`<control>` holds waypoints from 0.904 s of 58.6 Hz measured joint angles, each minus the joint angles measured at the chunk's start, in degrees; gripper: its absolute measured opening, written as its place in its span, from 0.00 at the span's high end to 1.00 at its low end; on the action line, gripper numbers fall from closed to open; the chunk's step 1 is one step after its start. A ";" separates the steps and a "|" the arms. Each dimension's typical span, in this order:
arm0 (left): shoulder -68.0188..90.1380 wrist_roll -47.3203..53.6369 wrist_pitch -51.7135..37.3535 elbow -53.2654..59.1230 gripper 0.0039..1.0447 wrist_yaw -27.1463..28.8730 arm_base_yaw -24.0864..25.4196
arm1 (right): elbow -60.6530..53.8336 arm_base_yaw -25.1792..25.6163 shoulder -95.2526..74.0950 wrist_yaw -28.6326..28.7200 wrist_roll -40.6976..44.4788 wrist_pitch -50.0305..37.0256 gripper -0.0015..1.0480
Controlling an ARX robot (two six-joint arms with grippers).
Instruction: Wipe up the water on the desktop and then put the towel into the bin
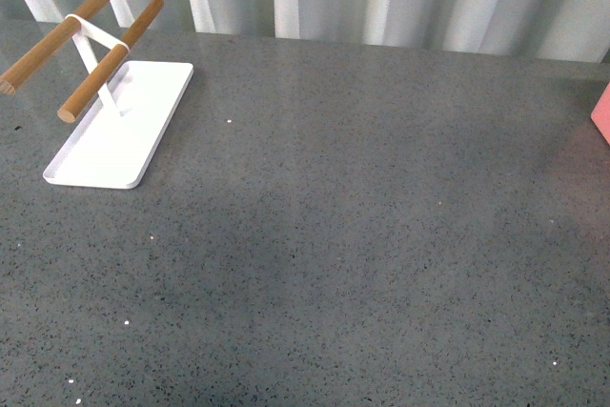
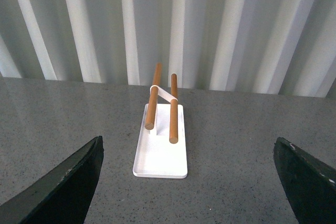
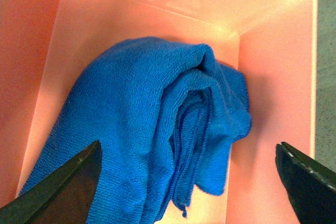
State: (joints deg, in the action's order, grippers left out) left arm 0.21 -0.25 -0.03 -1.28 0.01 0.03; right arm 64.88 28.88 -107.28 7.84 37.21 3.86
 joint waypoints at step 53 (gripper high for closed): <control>0.02 0.00 0.00 0.00 0.06 -0.02 0.00 | -44.06 -28.46 57.31 6.10 -27.02 -26.47 0.25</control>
State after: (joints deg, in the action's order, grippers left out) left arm 0.23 -0.25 -0.03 -1.28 -0.01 0.03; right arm 20.82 0.43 -49.98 13.93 10.20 -22.61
